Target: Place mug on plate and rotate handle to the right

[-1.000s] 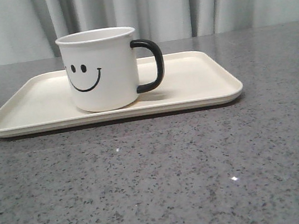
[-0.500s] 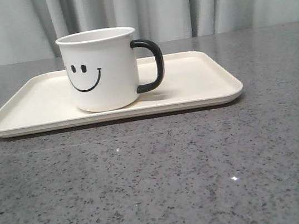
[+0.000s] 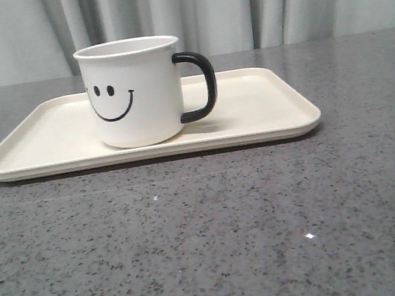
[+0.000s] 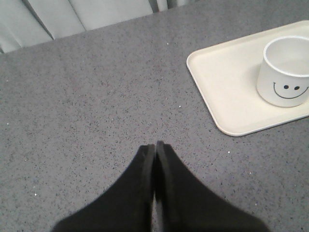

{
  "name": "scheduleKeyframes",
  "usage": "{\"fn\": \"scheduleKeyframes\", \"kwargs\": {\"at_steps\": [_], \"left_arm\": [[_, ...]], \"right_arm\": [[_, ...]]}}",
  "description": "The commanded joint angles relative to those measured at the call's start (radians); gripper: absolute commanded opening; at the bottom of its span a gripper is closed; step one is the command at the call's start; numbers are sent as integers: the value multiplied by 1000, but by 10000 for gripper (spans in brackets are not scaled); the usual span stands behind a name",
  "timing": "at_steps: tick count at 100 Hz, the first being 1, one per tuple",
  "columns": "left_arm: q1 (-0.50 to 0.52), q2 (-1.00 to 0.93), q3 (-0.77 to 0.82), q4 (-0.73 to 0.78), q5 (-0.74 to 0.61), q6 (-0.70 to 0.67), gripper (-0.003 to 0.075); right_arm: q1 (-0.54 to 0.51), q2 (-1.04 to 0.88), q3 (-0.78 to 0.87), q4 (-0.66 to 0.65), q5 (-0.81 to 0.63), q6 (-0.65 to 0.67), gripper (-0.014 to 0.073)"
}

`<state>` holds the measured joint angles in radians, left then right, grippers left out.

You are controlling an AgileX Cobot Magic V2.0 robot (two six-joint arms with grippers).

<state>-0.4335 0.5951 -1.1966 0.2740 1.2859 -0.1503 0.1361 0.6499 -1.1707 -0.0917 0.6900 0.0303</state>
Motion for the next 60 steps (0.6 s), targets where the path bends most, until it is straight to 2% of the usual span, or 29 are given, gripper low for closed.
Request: {"fn": "scheduleKeyframes", "kwargs": {"at_steps": [1,18,38,60], "left_arm": [[-5,-13,1,22,-39,-23,-20],[-5,-29,2,24,-57,-52,-20],[-5,-34,2,24,-55,-68,-20],[-5,-34,2,24,-53,-68,-20]], "right_arm": [[3,39,-32,-5,-108,-18,384],[10,144,-99,115,-108,-123,384],[81,308,-262,268,-79,-282,384],[207,531,-468,308,42,-324,384]]}}
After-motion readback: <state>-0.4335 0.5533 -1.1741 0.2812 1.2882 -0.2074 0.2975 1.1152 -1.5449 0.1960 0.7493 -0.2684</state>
